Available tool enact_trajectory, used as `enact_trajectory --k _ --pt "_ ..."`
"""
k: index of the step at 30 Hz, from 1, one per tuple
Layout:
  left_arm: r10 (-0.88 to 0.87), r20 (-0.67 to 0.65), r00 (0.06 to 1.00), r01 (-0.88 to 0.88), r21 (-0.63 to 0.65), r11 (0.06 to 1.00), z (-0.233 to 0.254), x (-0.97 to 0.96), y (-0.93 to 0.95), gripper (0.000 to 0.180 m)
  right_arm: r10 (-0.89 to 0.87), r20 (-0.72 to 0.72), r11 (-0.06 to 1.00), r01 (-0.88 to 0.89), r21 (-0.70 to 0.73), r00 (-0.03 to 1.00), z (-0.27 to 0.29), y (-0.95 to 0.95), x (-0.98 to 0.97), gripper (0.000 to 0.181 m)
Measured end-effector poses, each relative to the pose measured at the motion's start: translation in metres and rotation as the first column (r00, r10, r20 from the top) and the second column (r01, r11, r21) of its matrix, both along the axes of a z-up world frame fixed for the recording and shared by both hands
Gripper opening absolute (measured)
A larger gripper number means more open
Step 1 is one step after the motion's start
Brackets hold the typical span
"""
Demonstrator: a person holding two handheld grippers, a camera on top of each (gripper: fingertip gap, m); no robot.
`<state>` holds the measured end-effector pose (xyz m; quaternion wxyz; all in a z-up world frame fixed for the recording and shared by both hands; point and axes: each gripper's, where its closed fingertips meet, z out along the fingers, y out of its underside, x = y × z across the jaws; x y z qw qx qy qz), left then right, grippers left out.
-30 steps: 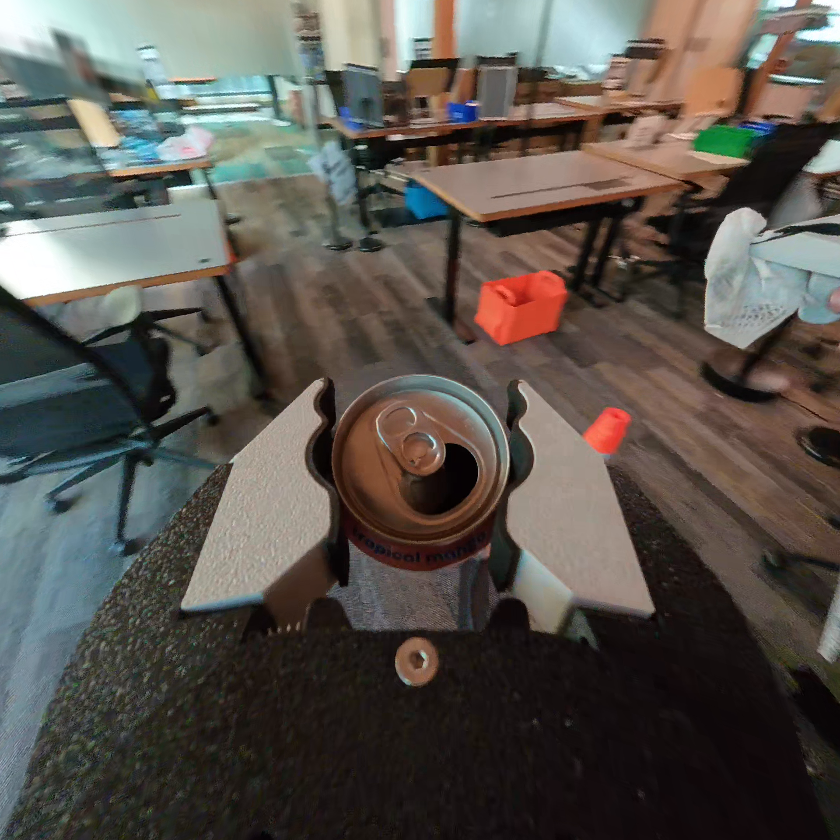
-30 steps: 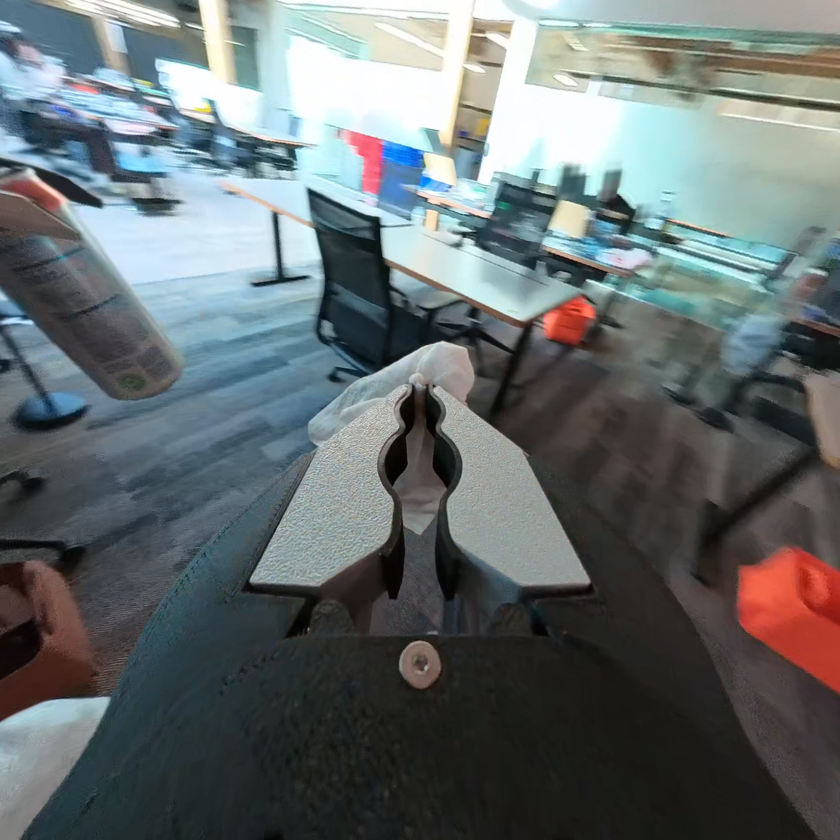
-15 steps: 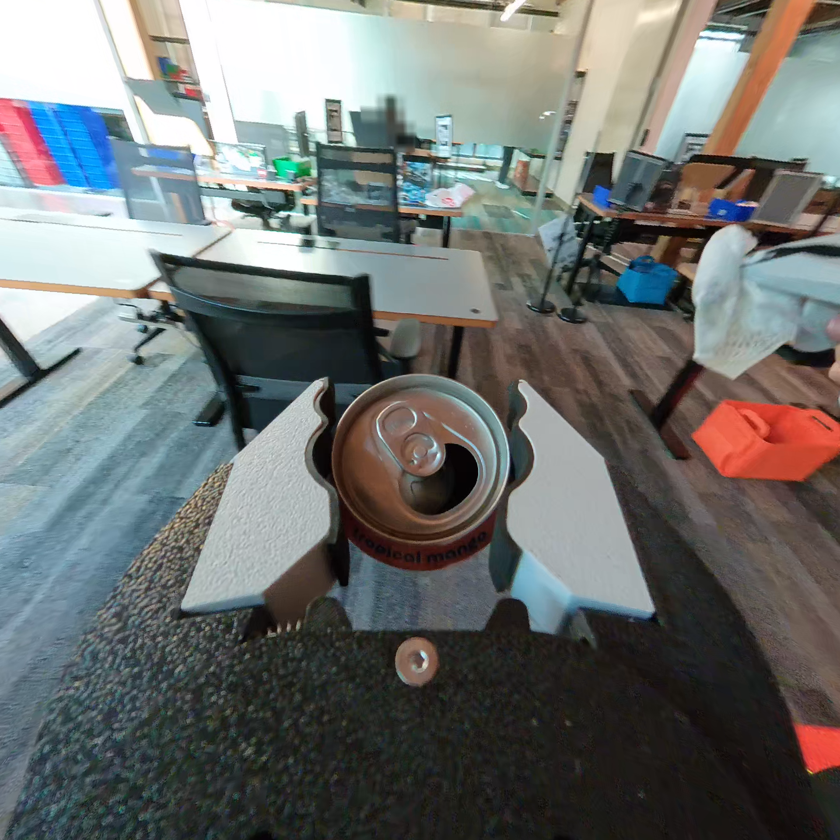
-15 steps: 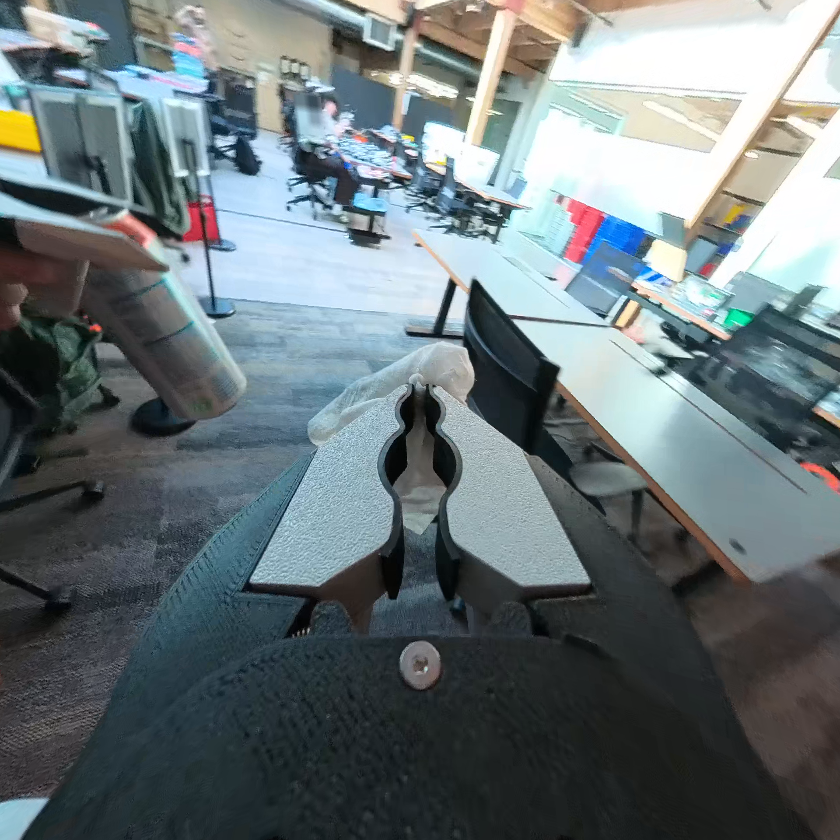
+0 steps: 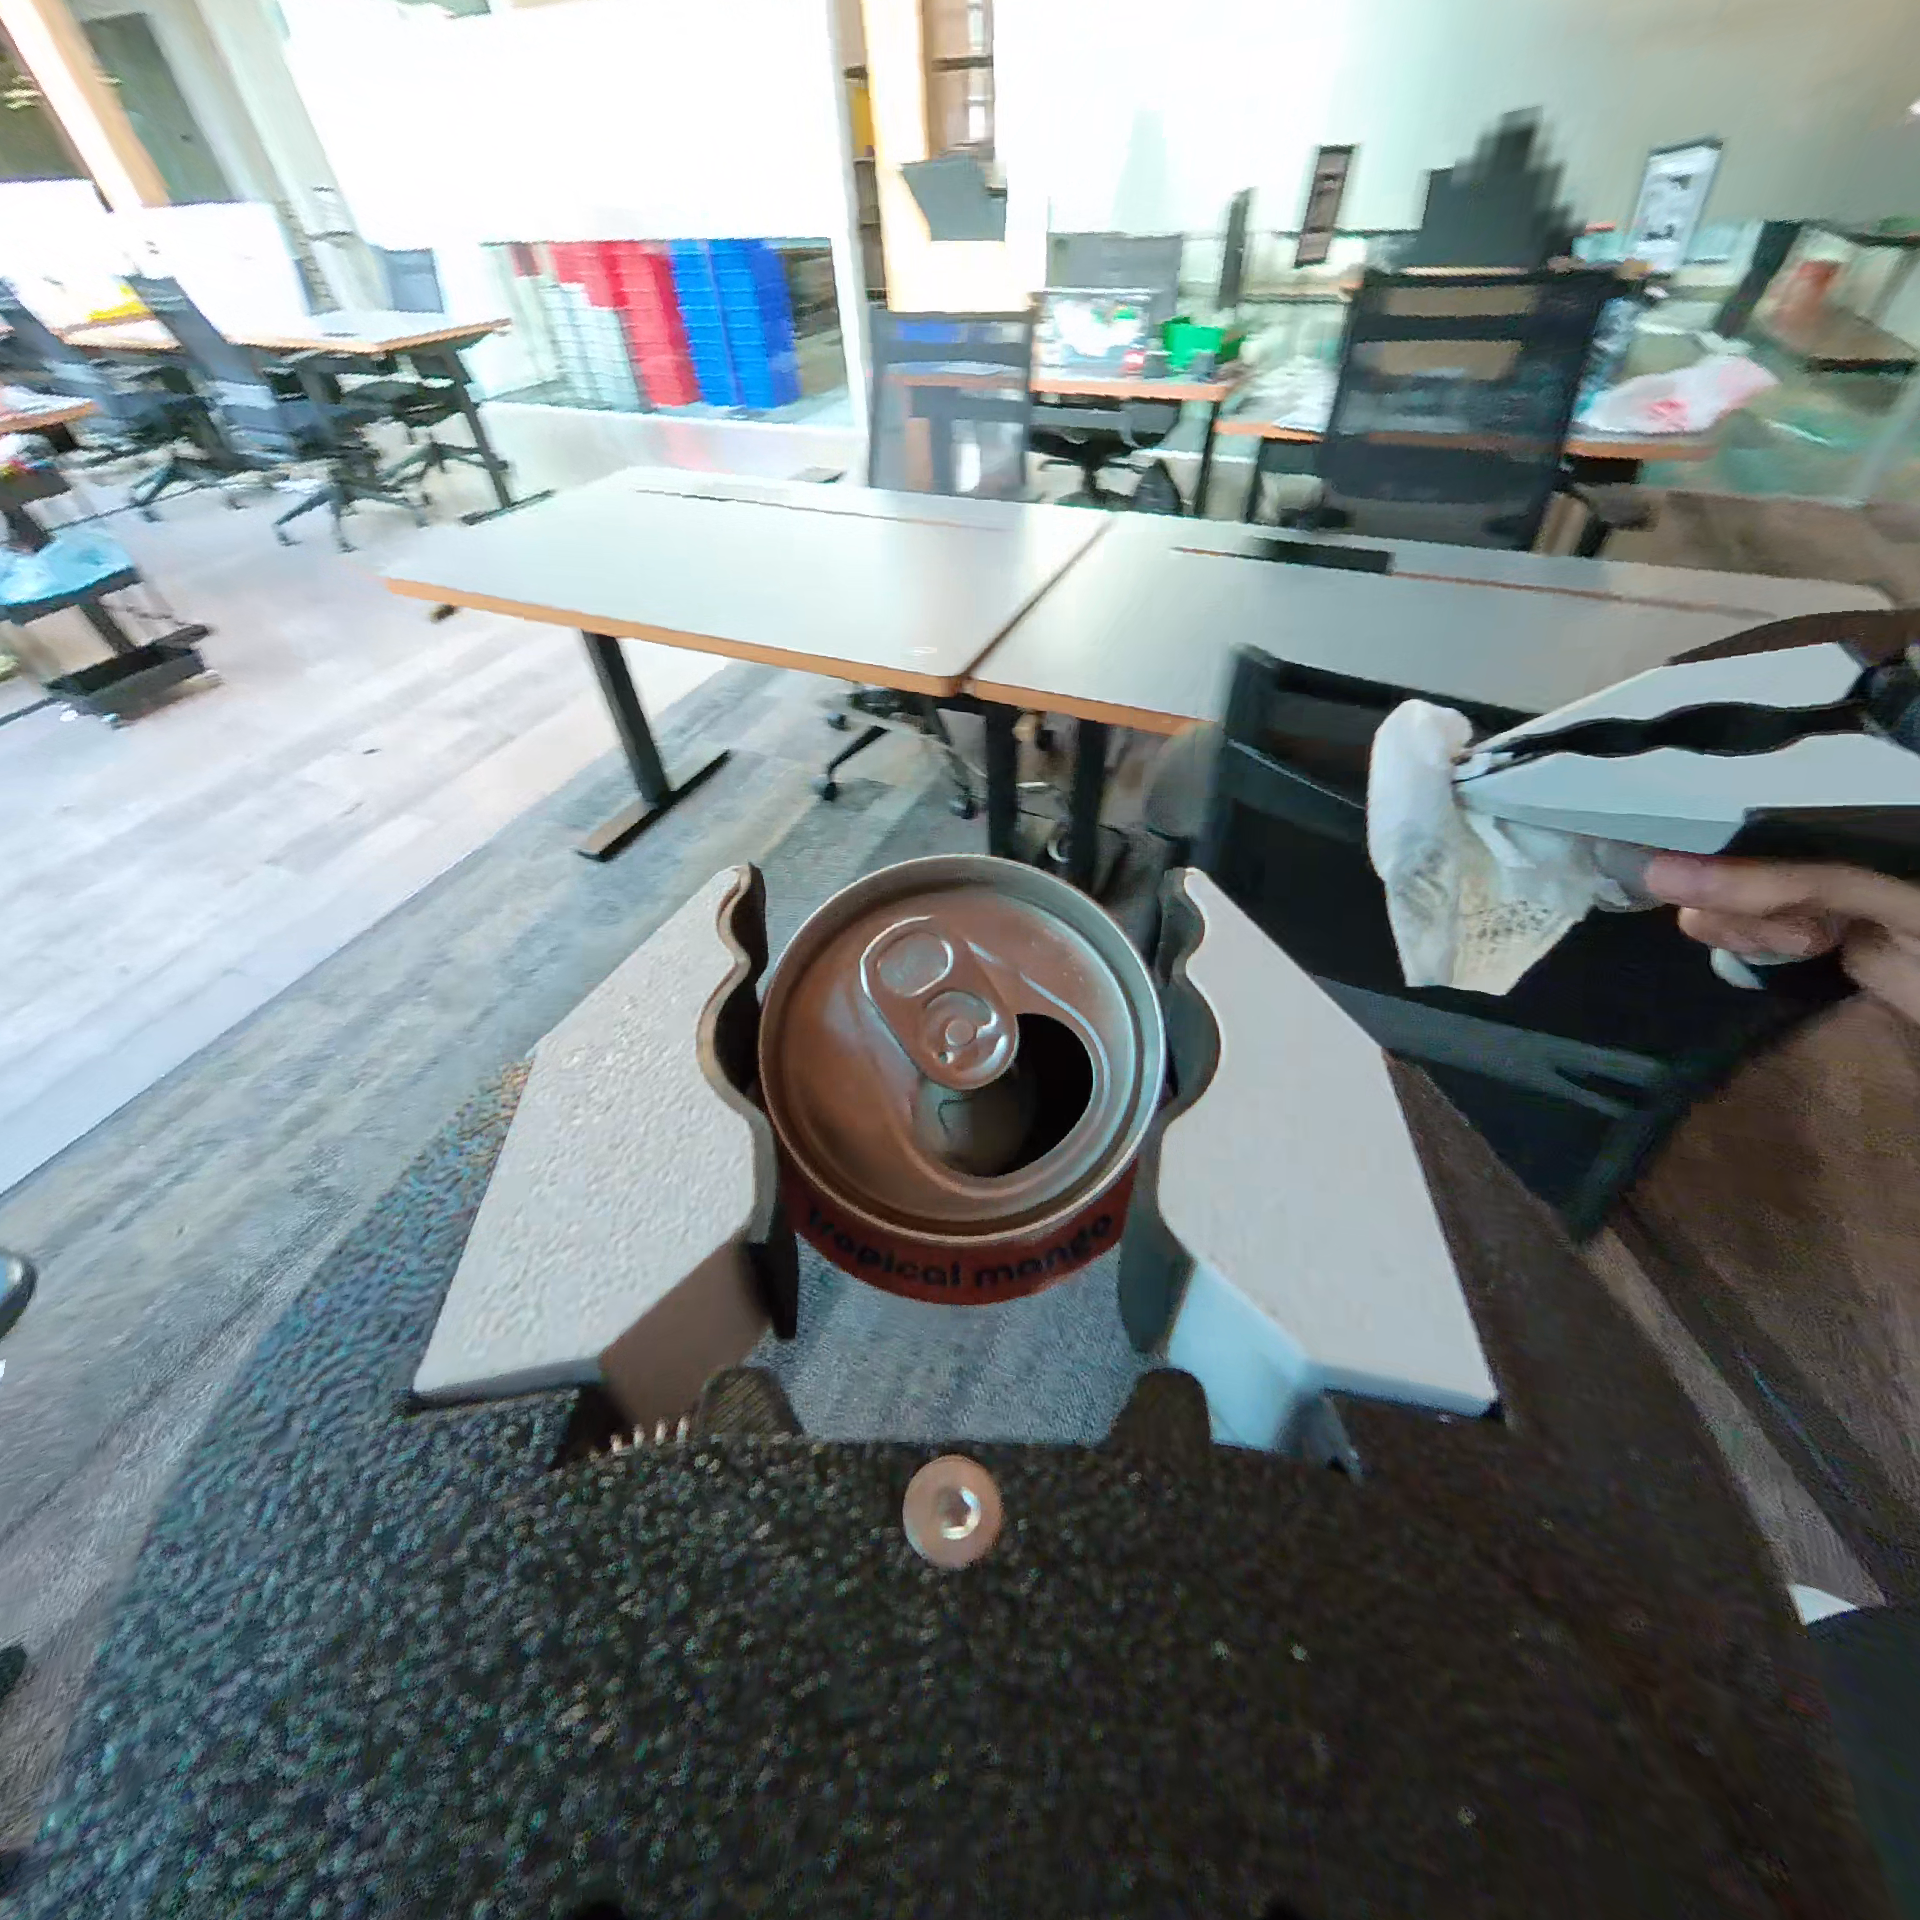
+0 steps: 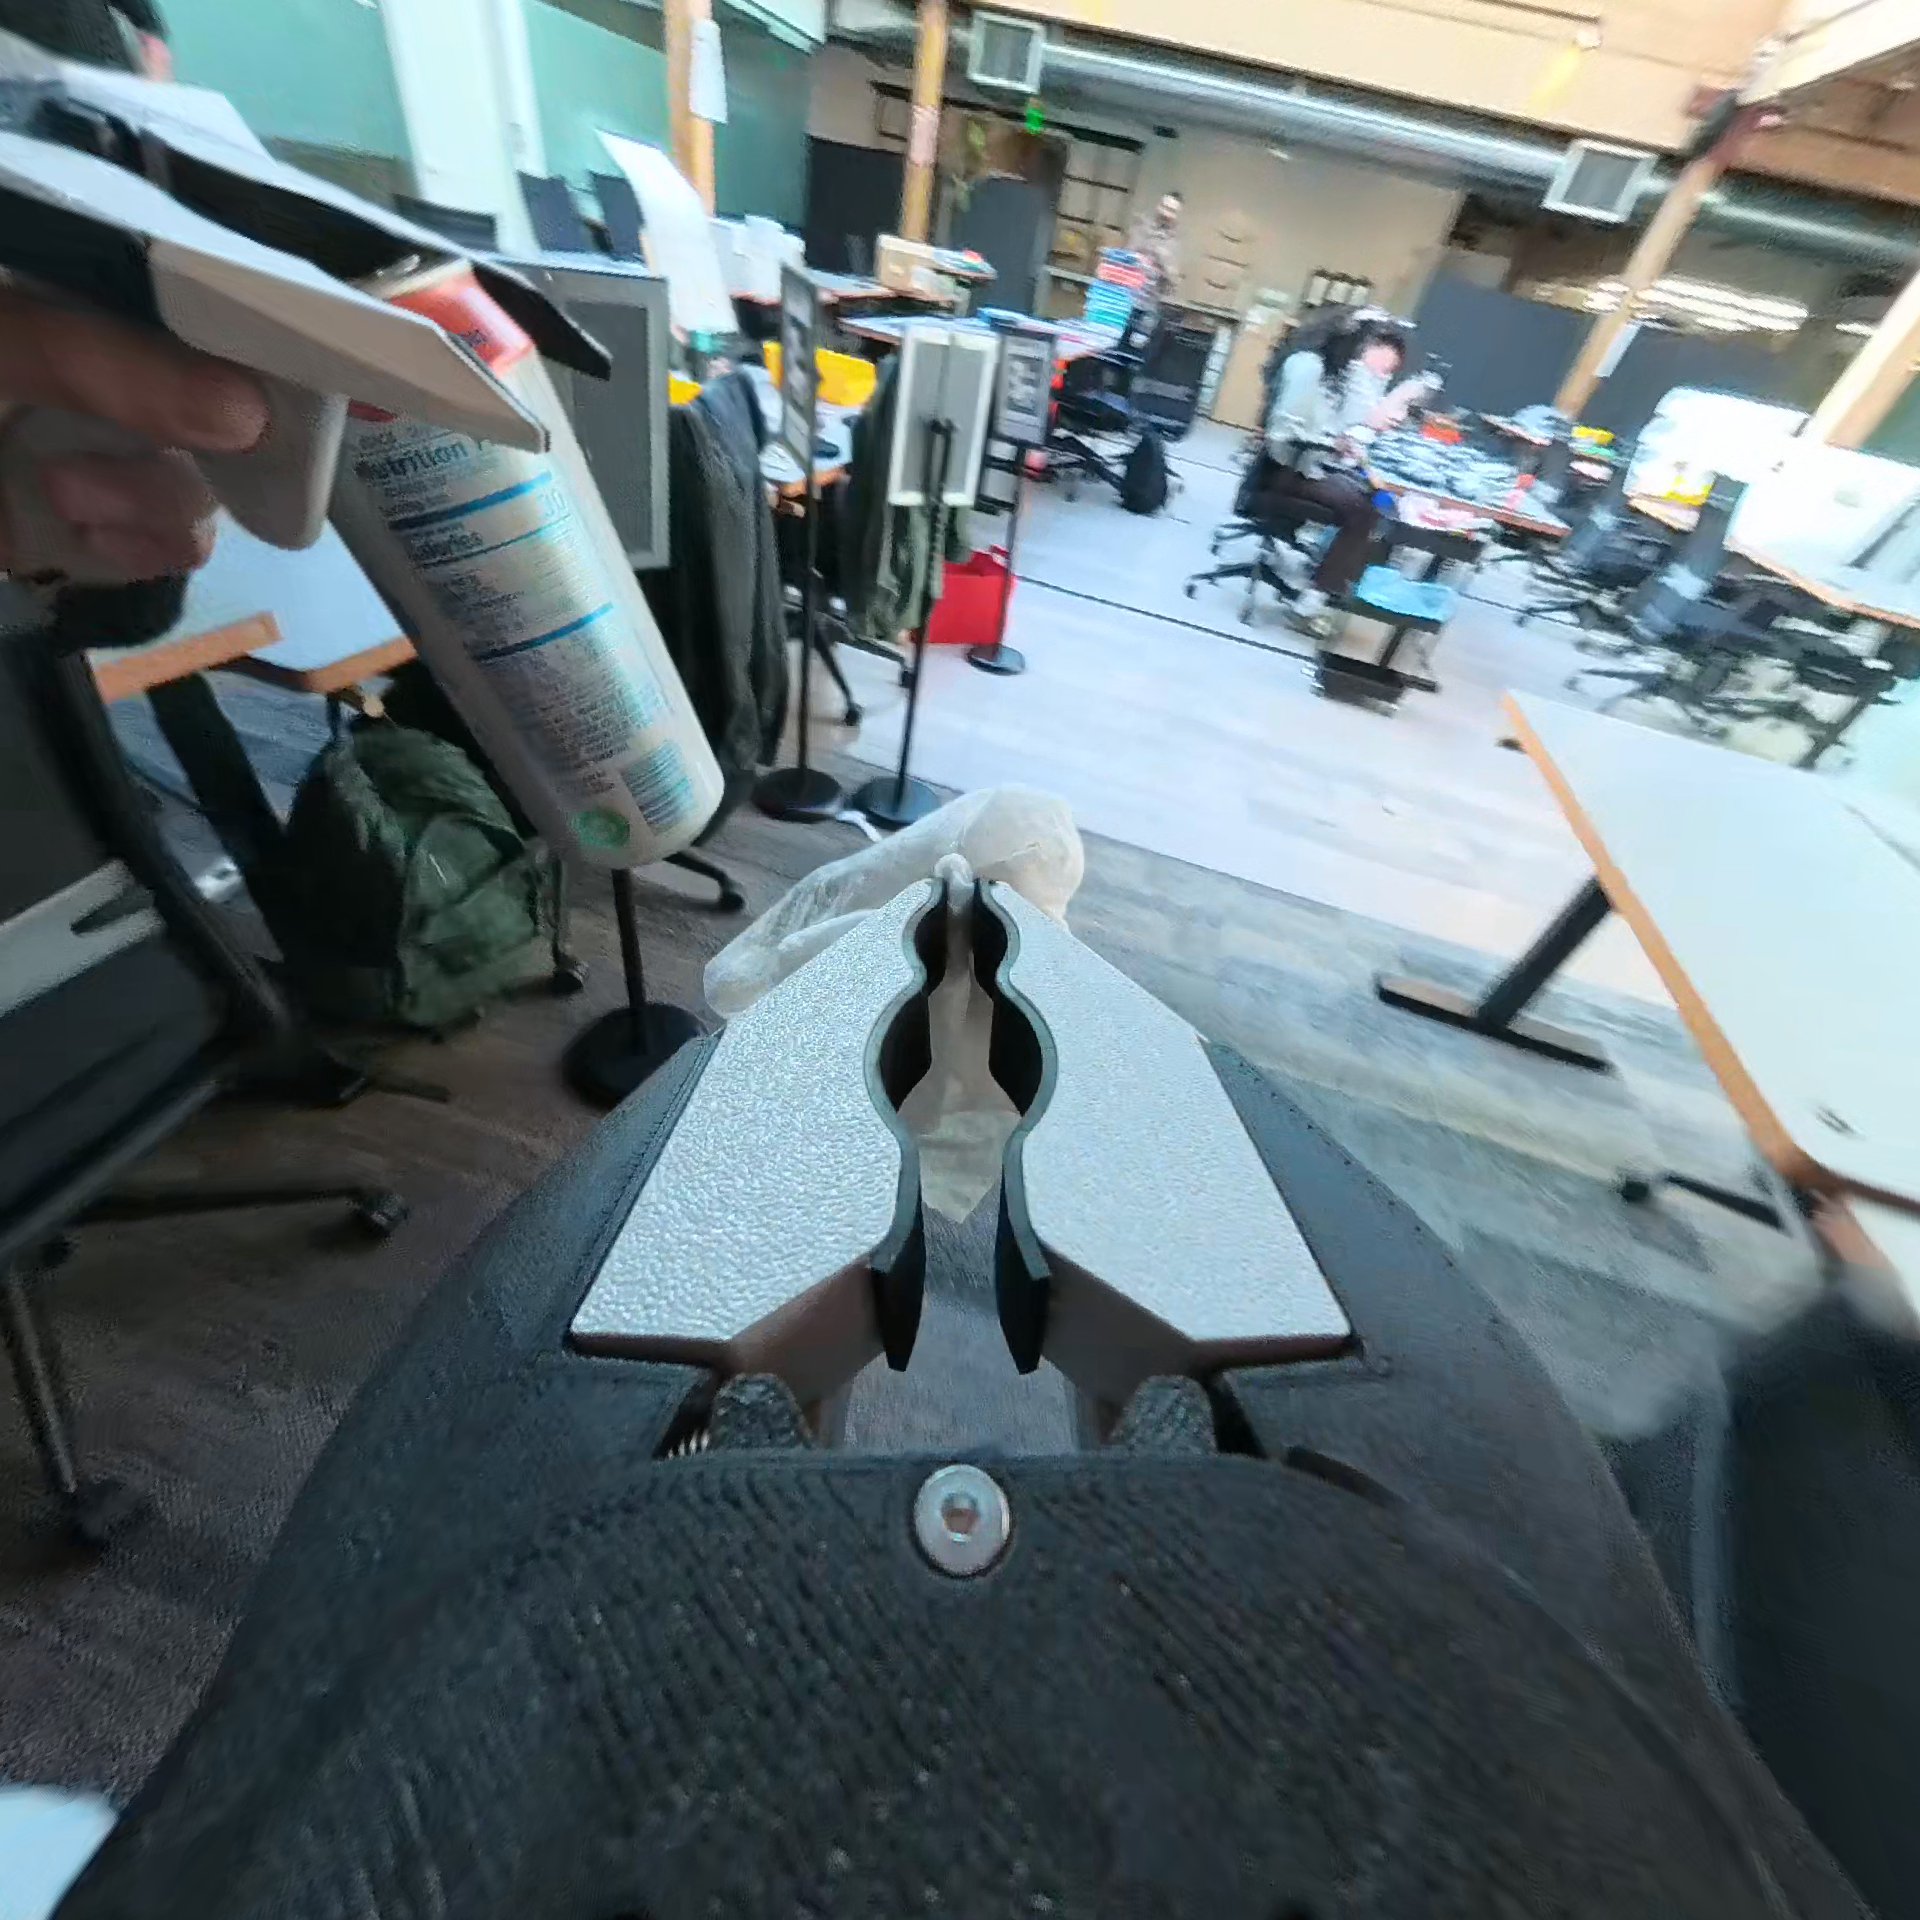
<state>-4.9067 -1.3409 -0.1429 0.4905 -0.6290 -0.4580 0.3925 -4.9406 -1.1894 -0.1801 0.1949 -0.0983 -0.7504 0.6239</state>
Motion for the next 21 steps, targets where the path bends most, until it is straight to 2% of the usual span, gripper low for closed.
enact_trajectory --k 3,6,8,11,15,17,21 --pt "0.095 0.023 0.995 -0.096 0.045 0.994 0.007 -0.067 -0.090 0.074 0.095 0.005 0.995 -0.095 -0.004 0.995 0.017 -0.099 -0.089 0.002" --pt "0.194 0.045 0.980 -0.195 0.033 0.980 0.003 -0.120 -0.183 0.074 0.246 0.019 0.965 -0.244 -0.094 0.969 0.036 -0.195 -0.159 0.002" --pt "0.243 0.043 0.969 -0.244 0.012 0.970 -0.006 -0.156 -0.245 0.075 0.283 0.018 0.955 -0.280 -0.096 0.959 0.033 -0.250 -0.218 0.002" --pt "0.310 0.060 0.949 -0.310 -0.002 0.951 -0.034 -0.212 -0.338 0.074 0.246 -0.030 0.968 -0.247 -0.051 0.969 0.024 -0.321 -0.324 0.002" --pt "0.294 0.103 0.950 -0.302 0.067 0.951 -0.053 -0.329 -0.454 0.075 0.174 0.002 0.975 -0.172 -0.141 0.985 0.036 -0.406 -0.468 0.002" --pt "0.252 0.088 0.964 -0.260 0.090 0.962 -0.041 -0.404 -0.502 0.075 0.140 0.040 0.970 -0.129 -0.205 0.989 0.043 -0.444 -0.536 0.002" --pt "0.152 0.073 0.986 -0.160 0.119 0.980 -0.008 -0.559 -0.576 0.075 0.014 0.069 0.987 -0.003 -0.164 0.998 0.041 -0.494 -0.658 0.002"
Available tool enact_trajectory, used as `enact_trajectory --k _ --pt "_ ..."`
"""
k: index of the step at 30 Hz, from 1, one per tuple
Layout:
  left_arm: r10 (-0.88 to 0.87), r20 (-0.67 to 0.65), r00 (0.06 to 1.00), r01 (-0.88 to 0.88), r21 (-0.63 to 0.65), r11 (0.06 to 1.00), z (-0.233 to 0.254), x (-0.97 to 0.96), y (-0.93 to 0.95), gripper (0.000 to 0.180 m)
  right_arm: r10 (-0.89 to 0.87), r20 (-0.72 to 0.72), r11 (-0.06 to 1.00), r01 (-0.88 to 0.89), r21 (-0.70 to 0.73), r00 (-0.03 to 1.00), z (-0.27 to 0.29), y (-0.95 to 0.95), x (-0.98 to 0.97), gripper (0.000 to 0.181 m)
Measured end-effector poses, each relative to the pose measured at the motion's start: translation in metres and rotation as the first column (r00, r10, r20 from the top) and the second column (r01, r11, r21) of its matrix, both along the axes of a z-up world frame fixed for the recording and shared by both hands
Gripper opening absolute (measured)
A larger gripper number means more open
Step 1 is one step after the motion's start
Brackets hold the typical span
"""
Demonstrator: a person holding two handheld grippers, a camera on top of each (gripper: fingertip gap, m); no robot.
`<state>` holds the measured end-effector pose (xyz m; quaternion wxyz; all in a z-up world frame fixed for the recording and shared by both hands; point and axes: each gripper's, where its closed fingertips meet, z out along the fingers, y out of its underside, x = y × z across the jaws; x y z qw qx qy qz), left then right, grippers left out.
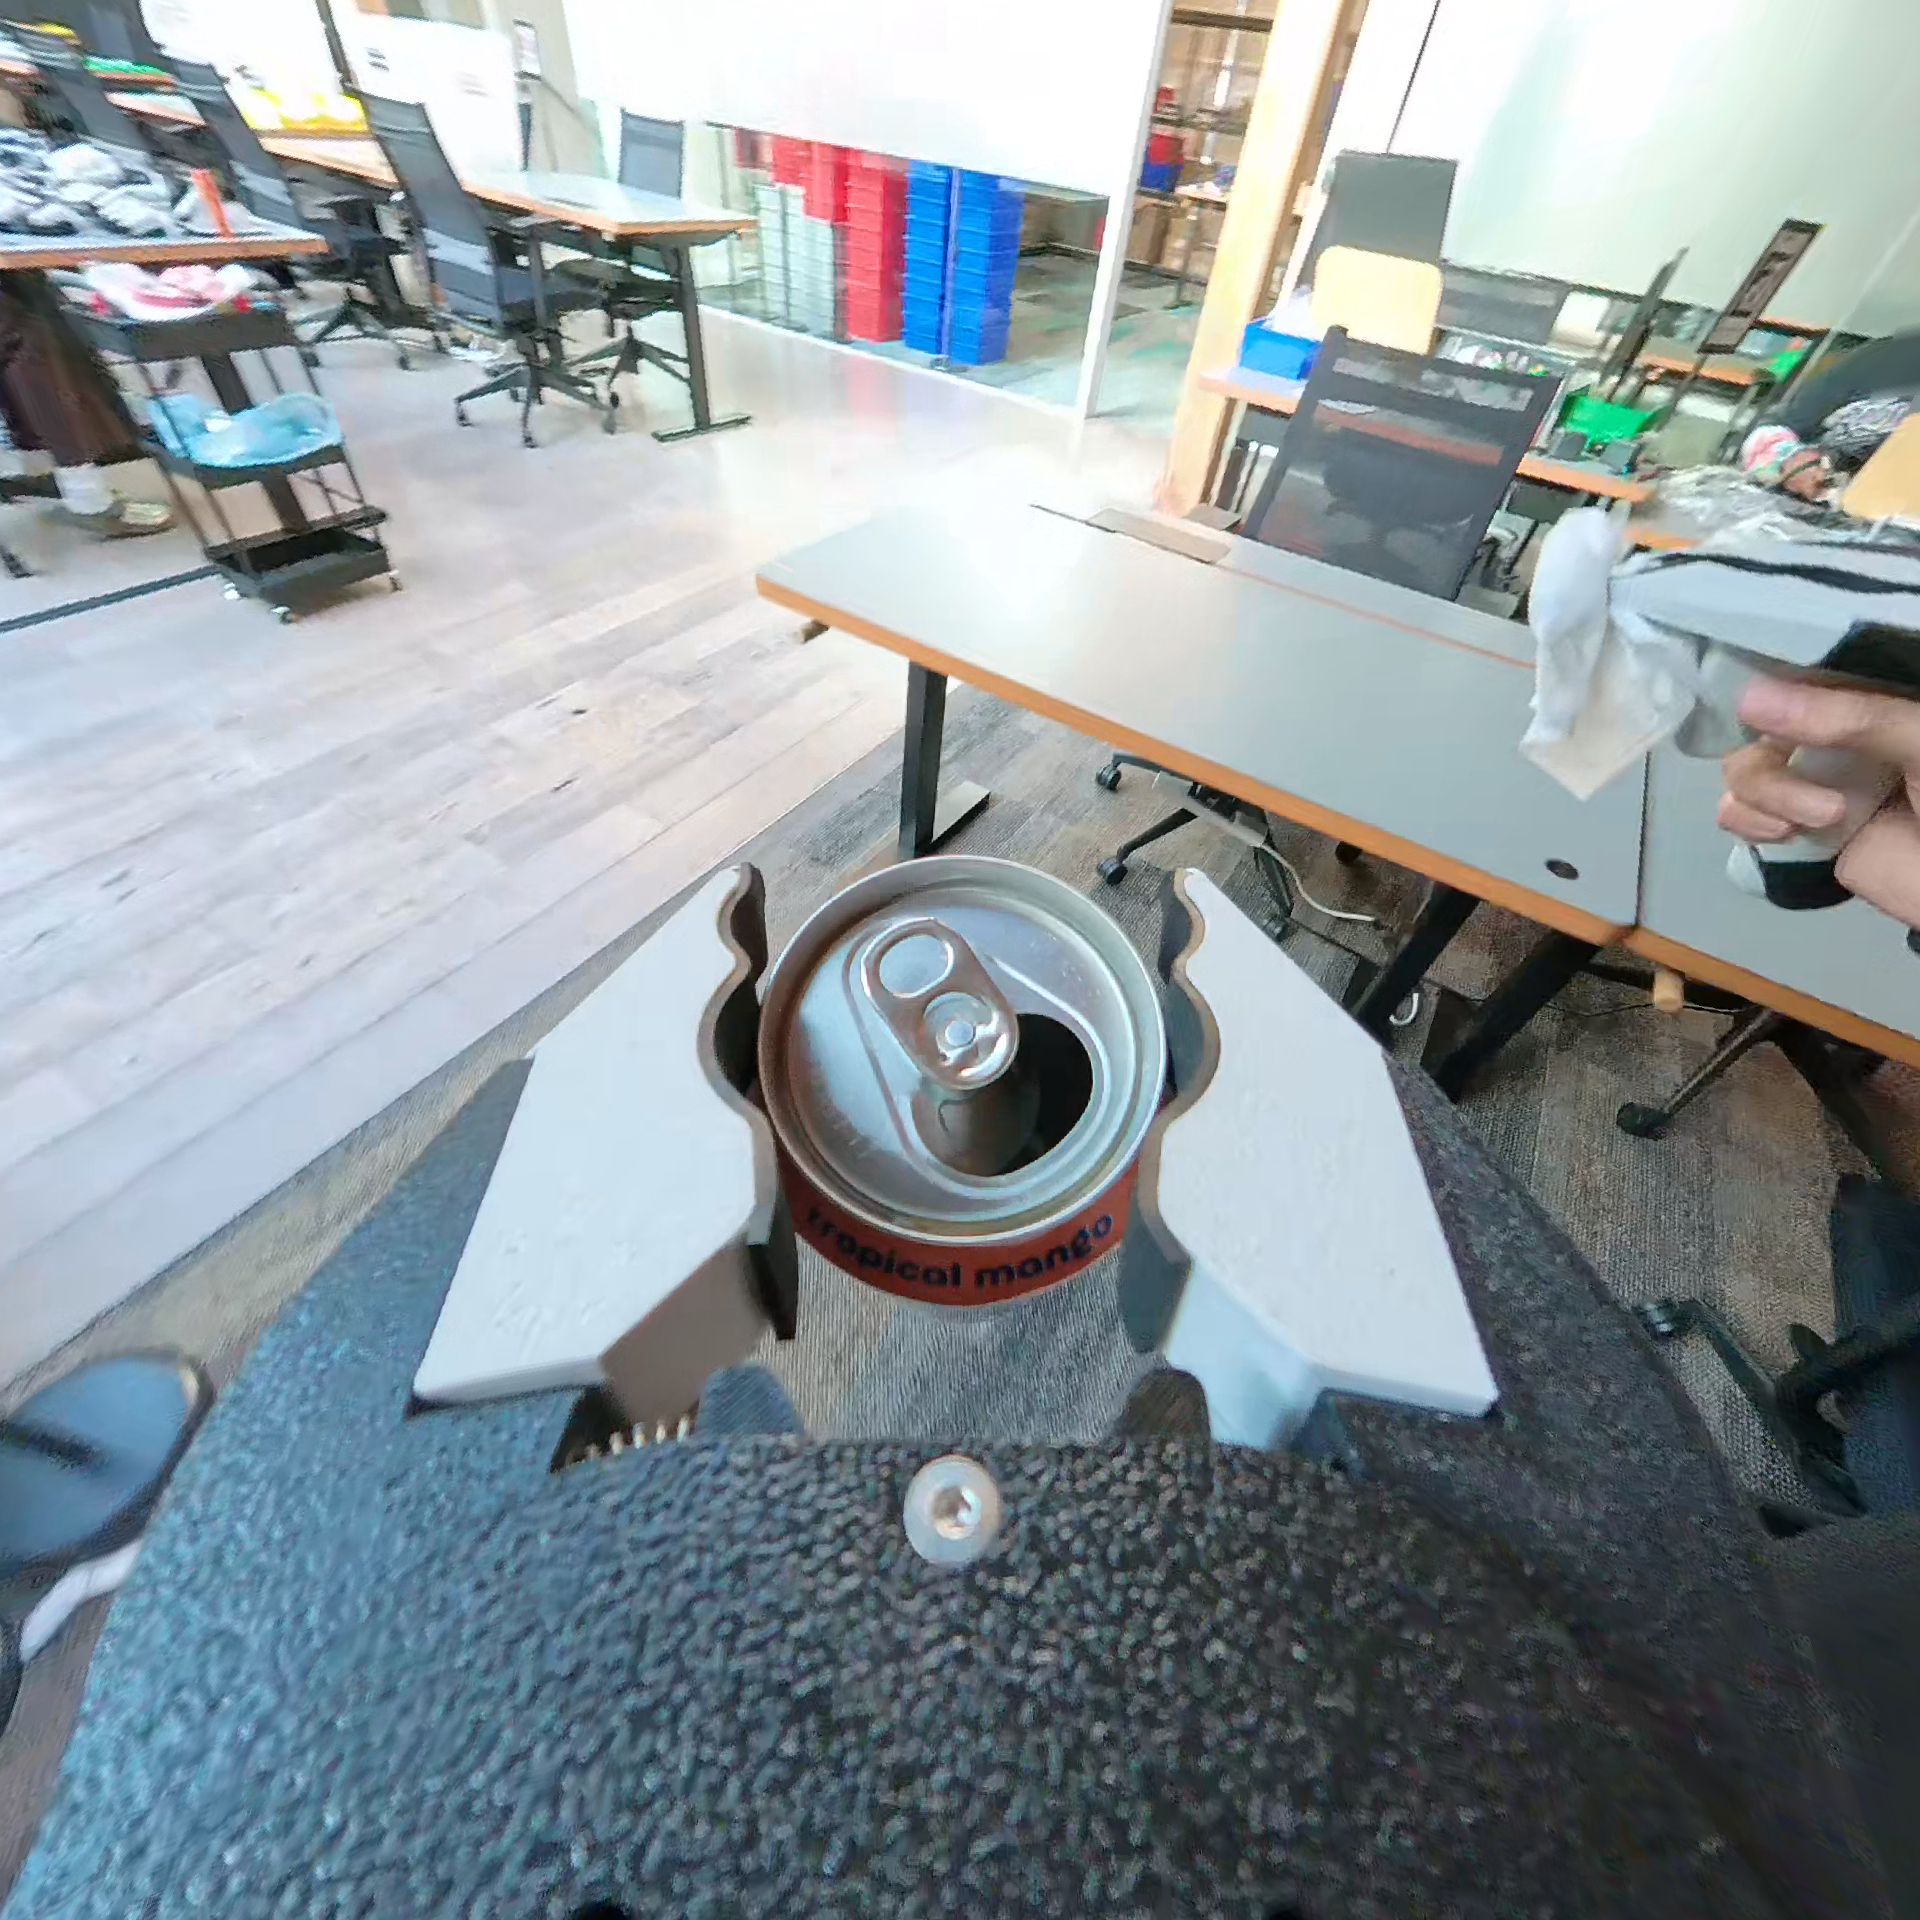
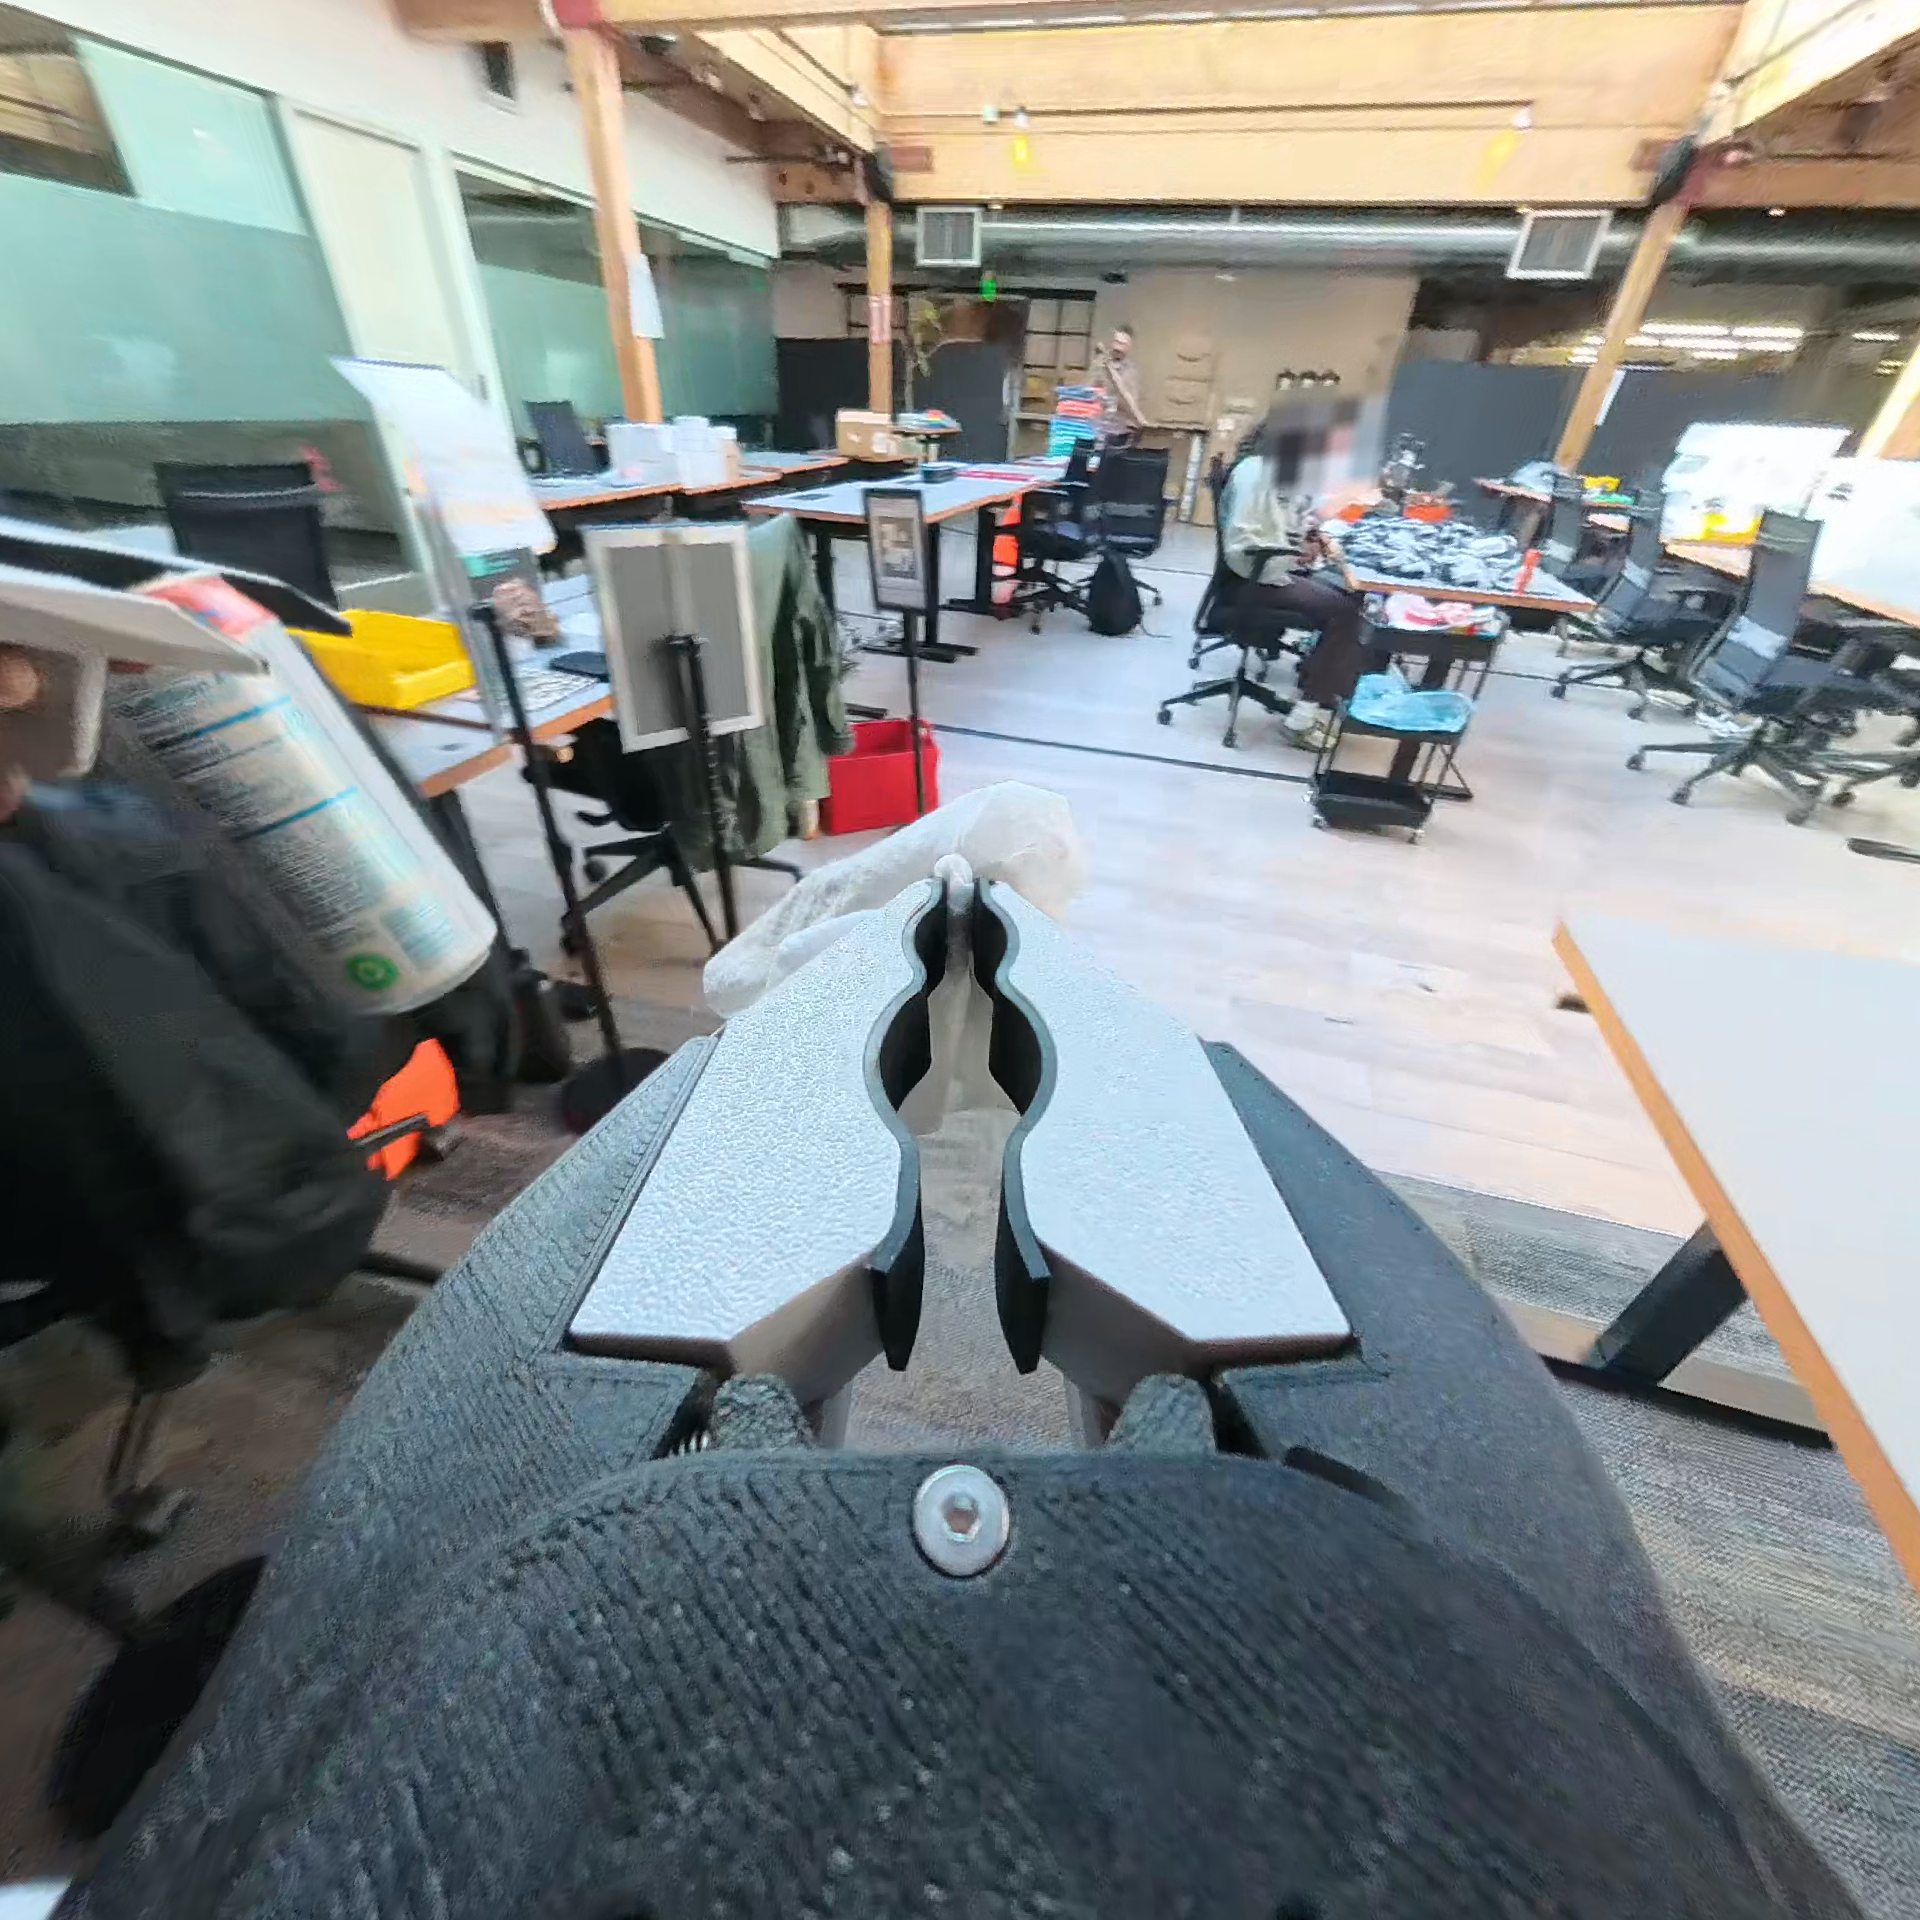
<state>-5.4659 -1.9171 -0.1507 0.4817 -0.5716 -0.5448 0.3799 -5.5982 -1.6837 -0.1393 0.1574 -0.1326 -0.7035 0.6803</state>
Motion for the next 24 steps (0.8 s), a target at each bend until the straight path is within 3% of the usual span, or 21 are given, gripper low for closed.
enact_trajectory --k 5,10,17,24 --pt "-0.120 -0.001 0.993 0.120 -0.020 0.993 0.002 -0.191 -0.074 0.075 -0.118 -0.002 0.993 0.118 0.002 0.993 -0.018 -0.052 -0.167 0.002" --pt "-0.113 -0.008 0.994 0.112 -0.045 0.993 -0.010 -0.380 -0.165 0.074 -0.190 -0.026 0.982 0.190 -0.011 0.981 -0.037 -0.126 -0.361 0.002" --pt "-0.071 0.025 0.997 0.071 -0.015 0.997 0.004 -0.622 -0.303 0.075 -0.066 0.036 0.994 0.069 -0.080 0.997 0.003 -0.306 -0.607 0.002" --pt "-0.038 0.016 0.999 0.040 -0.081 0.996 -0.008 -0.859 -0.452 0.075 -0.051 -0.074 0.998 0.049 -0.030 0.996 0.011 -0.434 -0.846 0.002"
